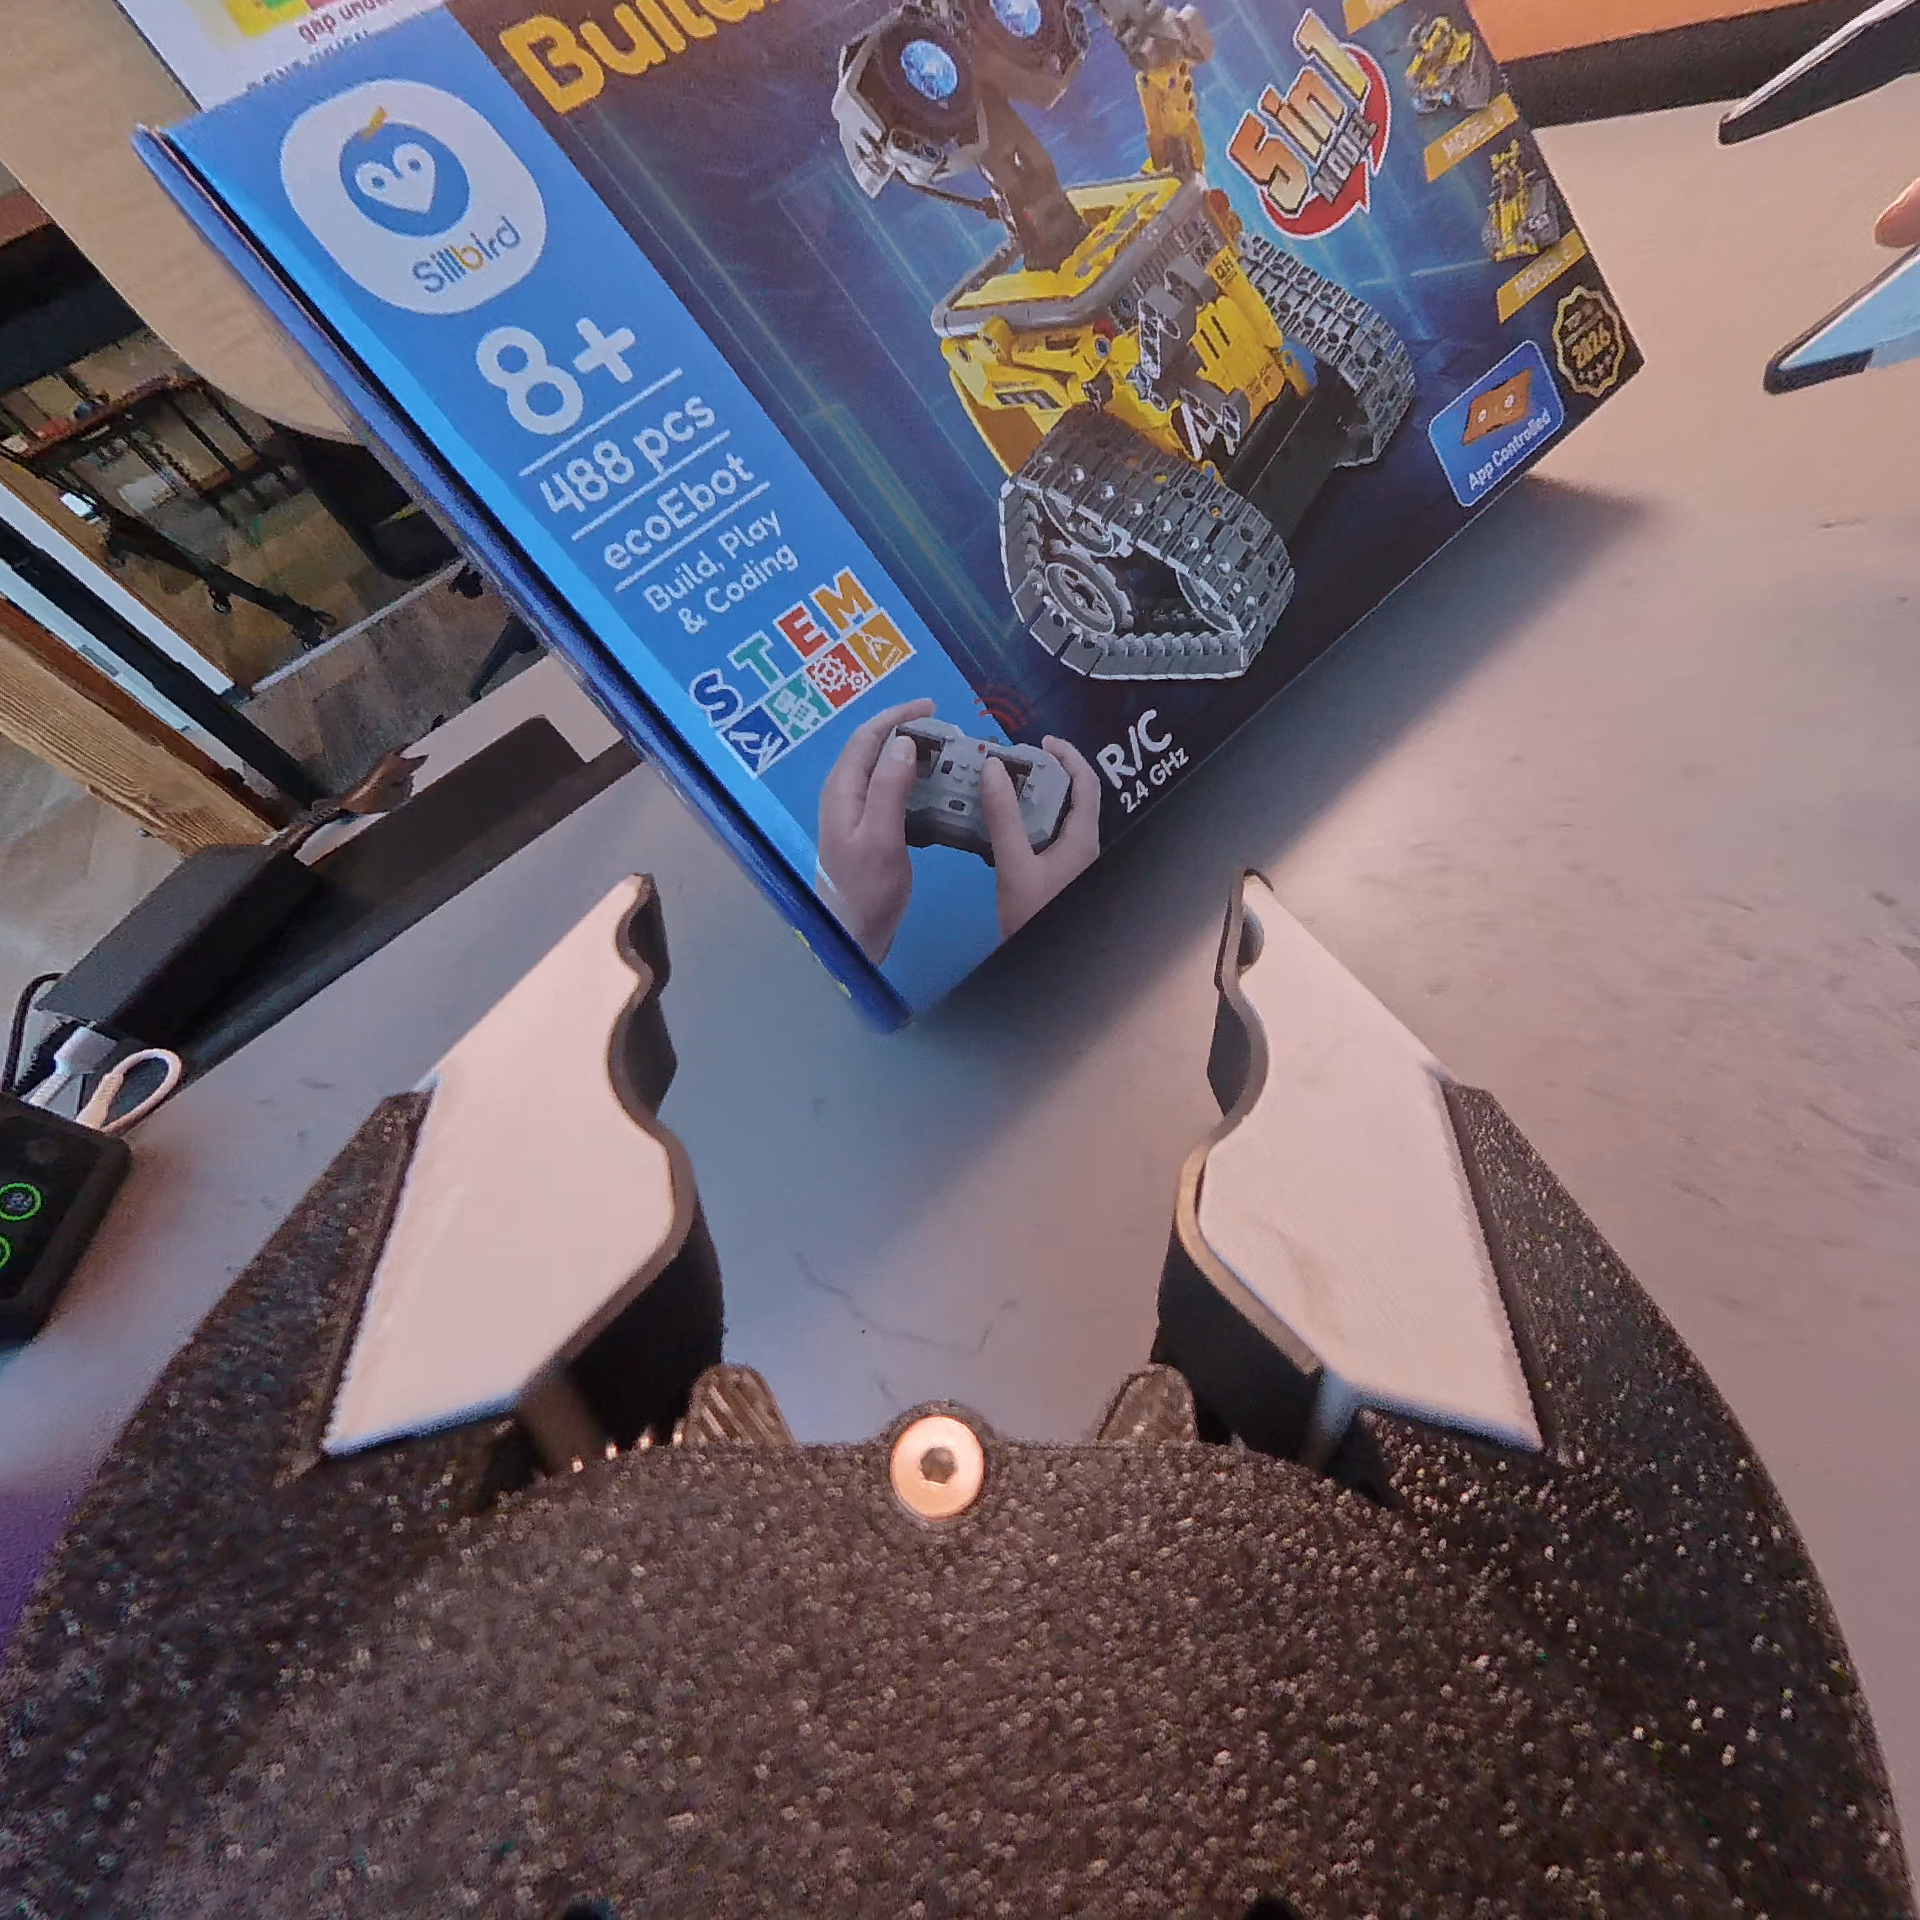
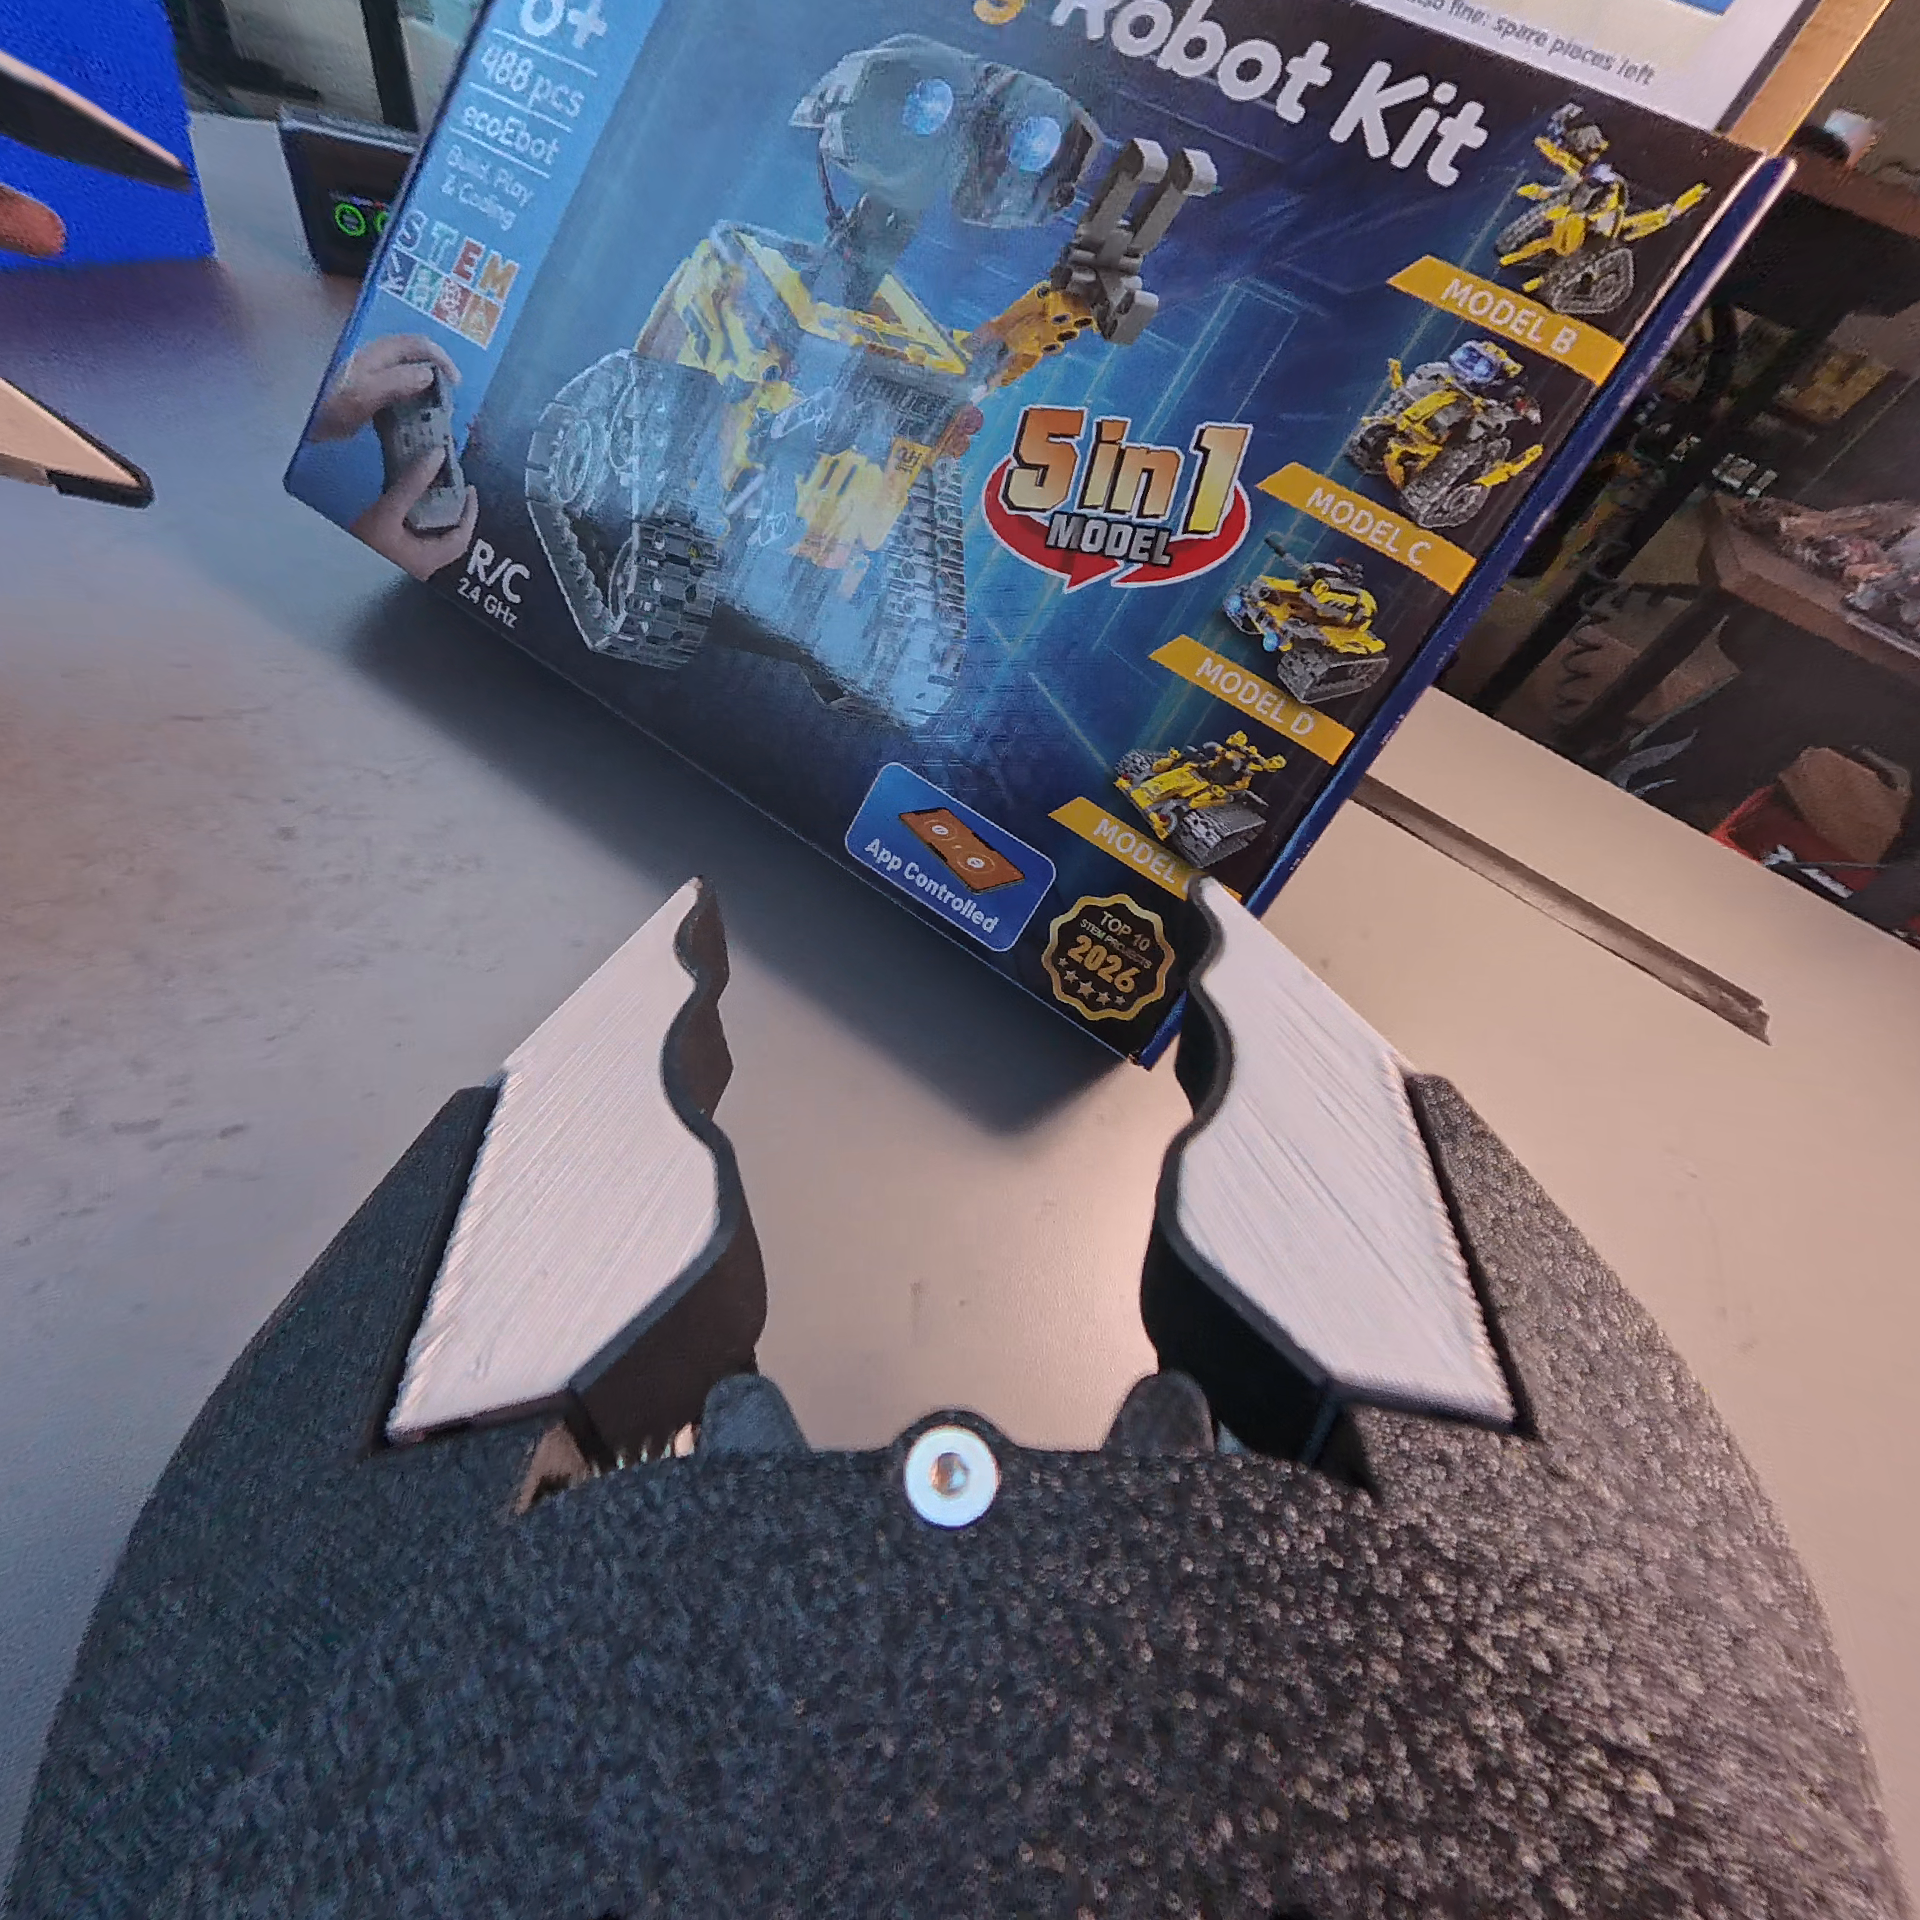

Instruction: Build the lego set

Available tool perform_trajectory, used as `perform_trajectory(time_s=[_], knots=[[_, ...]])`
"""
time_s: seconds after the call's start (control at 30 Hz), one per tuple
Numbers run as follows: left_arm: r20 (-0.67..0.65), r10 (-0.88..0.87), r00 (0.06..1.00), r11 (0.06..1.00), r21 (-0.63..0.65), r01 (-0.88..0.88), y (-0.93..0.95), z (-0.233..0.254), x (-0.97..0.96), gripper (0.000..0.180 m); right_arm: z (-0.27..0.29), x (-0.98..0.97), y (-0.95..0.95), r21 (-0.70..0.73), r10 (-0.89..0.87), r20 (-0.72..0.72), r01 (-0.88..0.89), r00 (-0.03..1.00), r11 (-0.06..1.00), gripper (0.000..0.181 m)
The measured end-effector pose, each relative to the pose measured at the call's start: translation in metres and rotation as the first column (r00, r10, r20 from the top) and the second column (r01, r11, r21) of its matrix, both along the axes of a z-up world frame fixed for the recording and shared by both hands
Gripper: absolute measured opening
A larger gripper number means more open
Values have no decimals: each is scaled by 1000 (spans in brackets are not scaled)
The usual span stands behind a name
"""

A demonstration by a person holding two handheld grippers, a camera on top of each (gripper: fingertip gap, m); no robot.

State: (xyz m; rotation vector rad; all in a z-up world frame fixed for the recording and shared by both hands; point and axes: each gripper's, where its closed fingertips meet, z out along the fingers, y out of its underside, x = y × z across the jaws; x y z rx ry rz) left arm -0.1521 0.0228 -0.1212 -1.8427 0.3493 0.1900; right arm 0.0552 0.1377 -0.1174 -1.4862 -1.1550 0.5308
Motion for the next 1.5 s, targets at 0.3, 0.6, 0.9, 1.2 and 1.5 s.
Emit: perform_trajectory(time_s=[0.3,0.6,0.9,1.2,1.5], knots=[[117,22,993,999,29,-26,3,8,4,98,18,-12,-14,-115,46,-160,-65,986,991,78],[199,82,977,963,237,-129,13,54,-22,47,20,-18,-17,-216,105,-294,-173,950,961,57],[258,130,957,971,161,-175,64,59,-44,0,25,-15,-22,-243,160,-352,-256,922,936,24],[262,115,958,966,197,-170,54,63,-44,7,25,-14,-23,-237,183,-355,-277,917,931,18],[345,94,934,971,177,-163,26,44,-41,49,27,-4,-7,-164,110,-325,-171,939,972,23]])
